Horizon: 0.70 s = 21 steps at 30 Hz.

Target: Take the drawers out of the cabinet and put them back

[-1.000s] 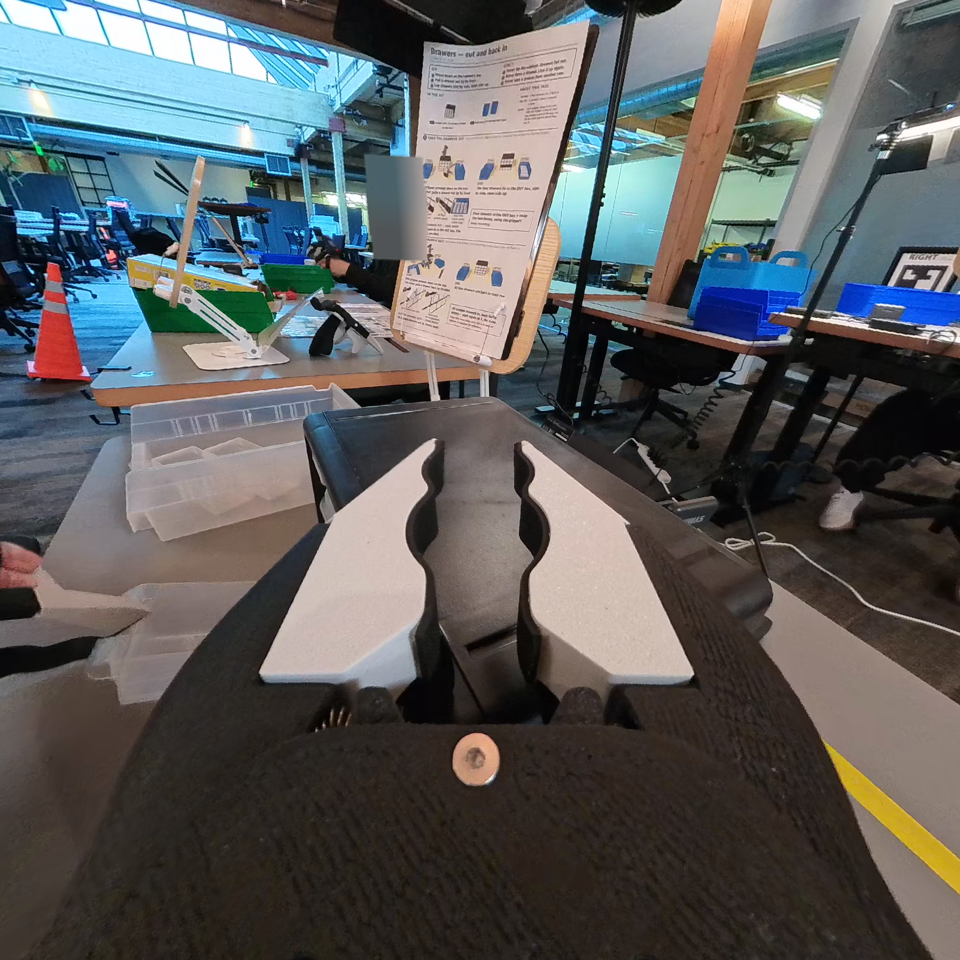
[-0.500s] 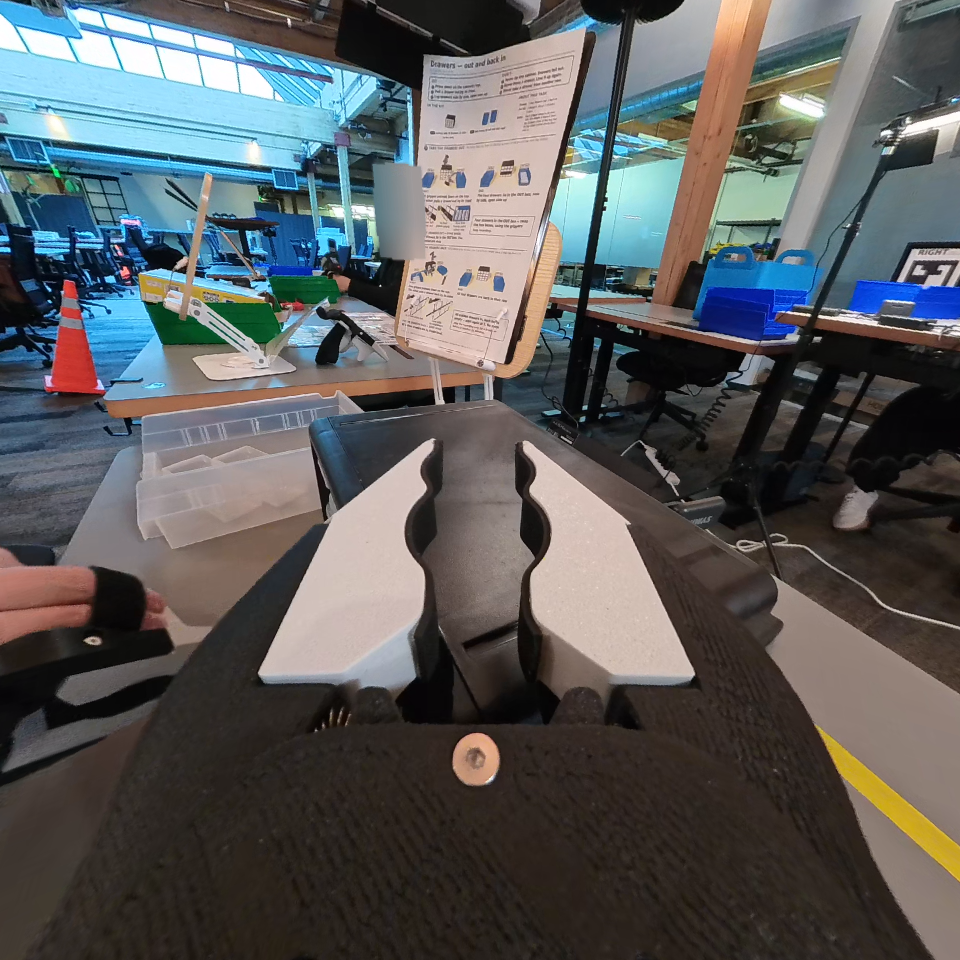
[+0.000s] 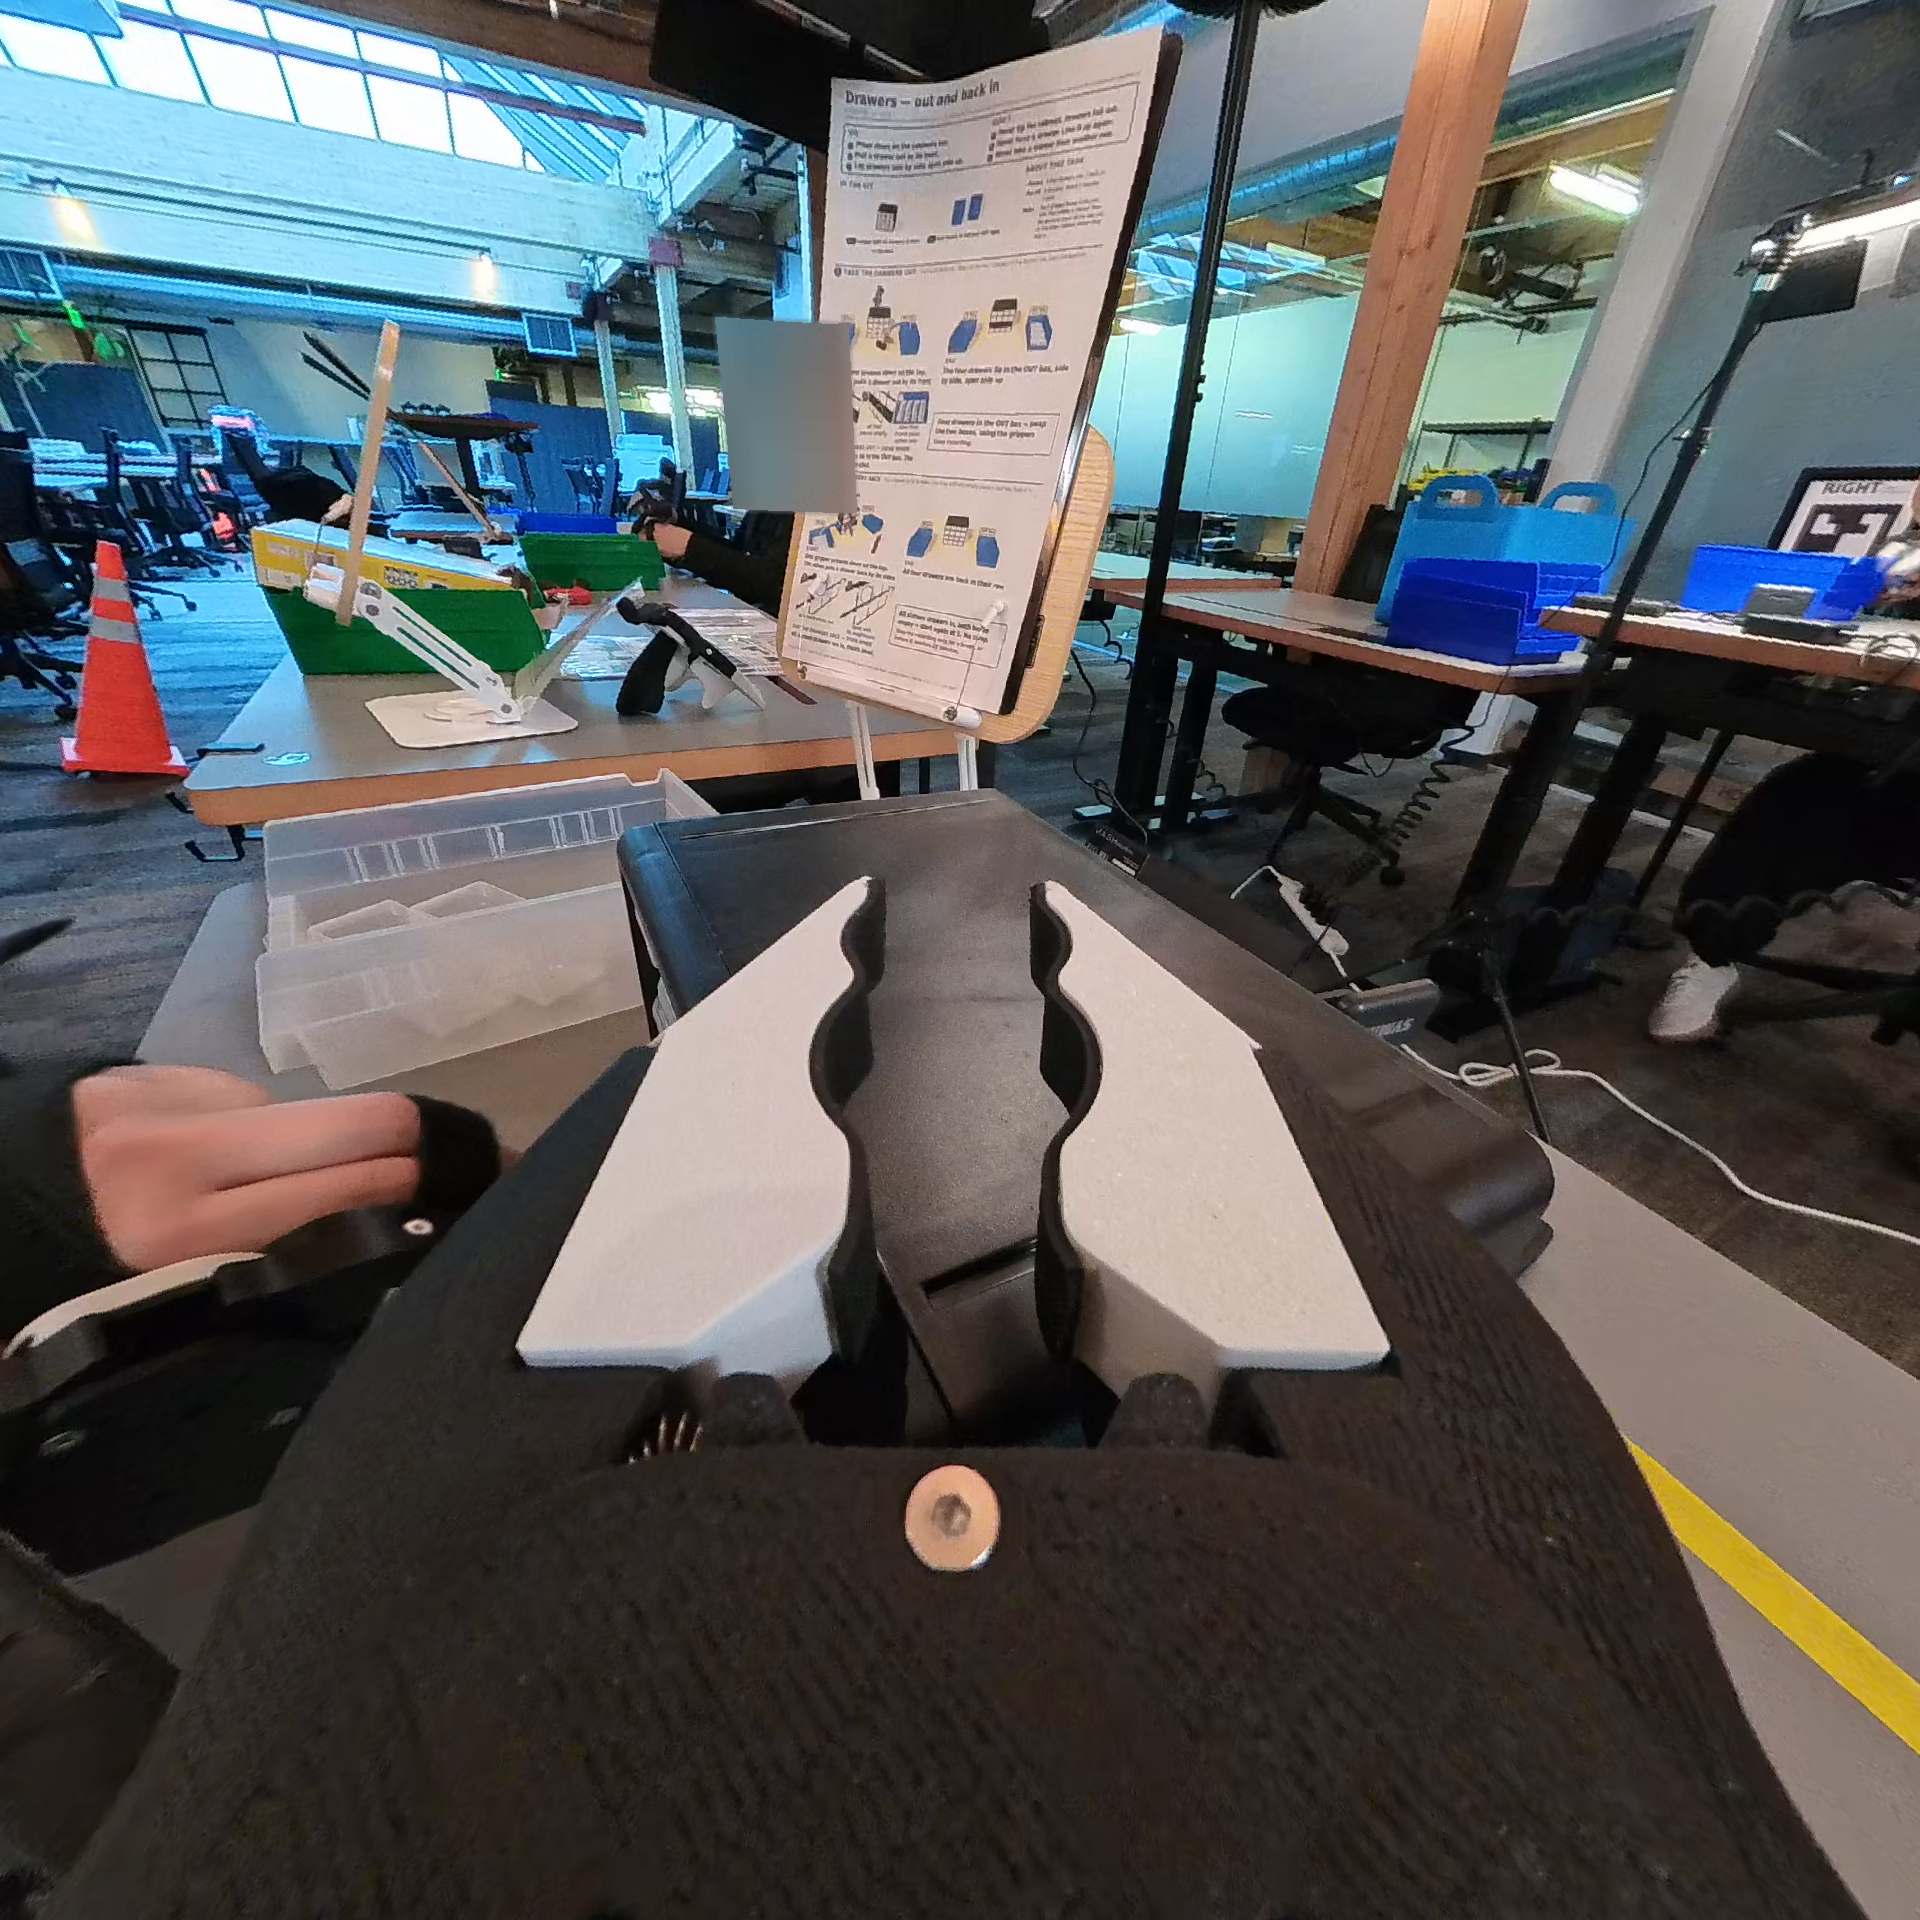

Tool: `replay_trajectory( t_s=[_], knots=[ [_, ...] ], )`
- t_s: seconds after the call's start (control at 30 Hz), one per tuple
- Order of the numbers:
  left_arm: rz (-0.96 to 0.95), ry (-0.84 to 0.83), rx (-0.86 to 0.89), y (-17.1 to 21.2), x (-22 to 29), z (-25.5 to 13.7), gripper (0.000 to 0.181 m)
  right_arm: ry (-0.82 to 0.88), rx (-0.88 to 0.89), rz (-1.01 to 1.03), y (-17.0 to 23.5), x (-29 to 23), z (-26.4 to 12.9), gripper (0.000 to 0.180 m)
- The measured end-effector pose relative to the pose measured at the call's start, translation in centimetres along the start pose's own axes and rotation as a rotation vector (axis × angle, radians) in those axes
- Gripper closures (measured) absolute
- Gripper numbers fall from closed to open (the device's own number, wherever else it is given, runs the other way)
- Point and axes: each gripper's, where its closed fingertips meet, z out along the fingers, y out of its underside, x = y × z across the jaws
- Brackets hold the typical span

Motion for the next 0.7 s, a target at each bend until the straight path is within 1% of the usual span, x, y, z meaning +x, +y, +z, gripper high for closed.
replay_trajectory(
  t_s=[0.13, 0.17, 0.2, 0.27, 0.3, 0.37, 0.5, 0.57, 0.67, 0.7],
  knots=[
    [-0.004, -0.073, 0.026, -0.5, -1.4, 1.1, 0.163, -0.003, 0.000, 0.007, 0.0, 0.0, 0.0, 0.153],
    [-0.011, -0.088, 0.028, -0.5, -1.6, 1.3, 0.154, -0.004, 0.000, 0.009, 0.0, 0.1, 0.0, 0.152],
    [-0.020, -0.089, 0.035, -0.4, -1.6, 1.2, 0.133, -0.004, 0.001, 0.011, 0.0, 0.1, 0.0, 0.152],
    [-0.075, -0.039, 0.086, -0.6, -0.6, 0.7, 0.105, -0.005, 0.002, 0.016, 0.0, 0.1, 0.0, 0.152],
    [-0.100, -0.026, 0.111, -0.5, -0.2, 0.3, 0.095, -0.006, 0.003, 0.018, 0.0, 0.1, 0.0, 0.152],
    [-0.124, -0.058, 0.158, 0.0, 0.1, -0.6, 0.086, -0.006, 0.003, 0.019, 0.0, 0.1, 0.0, 0.152],
    [-0.171, -0.070, 0.266, 0.7, 1.6, -1.6, 0.085, -0.003, 0.001, 0.019, 0.0, 0.2, 0.0, 0.151],
    [-0.185, -0.096, 0.313, 0.8, 2.0, -1.5, 0.096, -0.002, 0.000, 0.020, 0.1, 0.2, 0.0, 0.151],
    [-0.182, -0.143, 0.379, 0.6, 2.3, -1.6, 0.128, -0.002, 0.001, 0.023, 0.1, 0.2, 0.0, 0.151],
    [-0.186, -0.164, 0.409, 0.3, 2.2, -1.9, 0.133, -0.003, 0.002, 0.025, 0.1, 0.2, 0.0, 0.151]
  ],
)
